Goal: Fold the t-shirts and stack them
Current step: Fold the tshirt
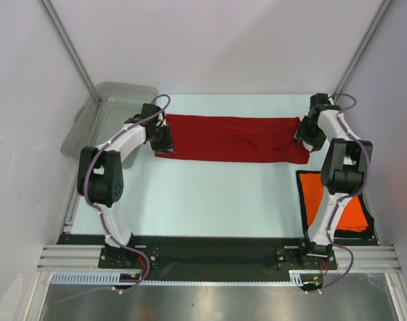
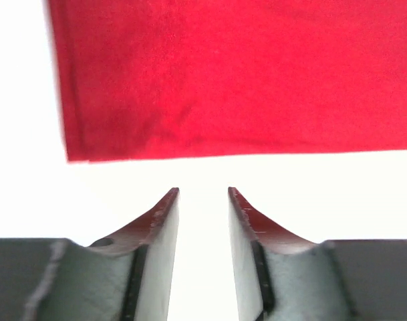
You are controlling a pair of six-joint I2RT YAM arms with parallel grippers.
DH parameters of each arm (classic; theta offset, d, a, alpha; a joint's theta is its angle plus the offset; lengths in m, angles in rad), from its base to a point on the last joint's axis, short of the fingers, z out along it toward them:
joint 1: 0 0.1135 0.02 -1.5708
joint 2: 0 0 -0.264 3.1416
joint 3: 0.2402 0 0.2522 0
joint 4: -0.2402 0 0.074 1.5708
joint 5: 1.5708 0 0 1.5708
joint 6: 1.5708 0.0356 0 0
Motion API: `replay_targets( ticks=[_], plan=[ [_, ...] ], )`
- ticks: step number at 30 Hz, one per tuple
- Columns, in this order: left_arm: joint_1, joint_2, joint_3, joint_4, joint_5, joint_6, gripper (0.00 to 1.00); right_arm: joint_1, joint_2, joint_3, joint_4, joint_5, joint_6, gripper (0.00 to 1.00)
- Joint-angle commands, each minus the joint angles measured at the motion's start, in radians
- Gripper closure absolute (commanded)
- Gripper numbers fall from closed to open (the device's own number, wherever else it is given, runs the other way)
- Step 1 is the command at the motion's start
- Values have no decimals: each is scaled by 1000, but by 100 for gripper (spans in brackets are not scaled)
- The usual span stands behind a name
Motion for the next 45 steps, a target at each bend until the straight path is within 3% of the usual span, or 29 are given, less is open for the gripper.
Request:
replay_targets(
  ticks=[1,5,8,13,25,34,38,45],
  plan=[
    [-5,-167,-54,4,-54,14,59,-47,-157,-33,-1,-112,71,32],
    [-5,-220,-108,-18,-98,14,56,-72,-261,-213,179,-362,220,23],
    [-5,-229,-151,-15,-128,-16,55,-61,-337,-376,331,-451,376,21],
    [-5,-200,-183,10,-212,-87,56,-19,-364,-523,439,-483,476,21],
    [12,-22,-122,99,-224,-196,45,-17,-306,-597,512,-425,519,36],
    [41,-46,-153,143,-229,-200,46,-29,-233,-587,536,-416,530,38],
    [40,-138,-237,227,-132,-193,43,-34,-222,-584,548,-427,522,38],
    [44,-149,-219,202,-215,-232,37,-51,-222,-607,548,-442,530,33]
  ],
)
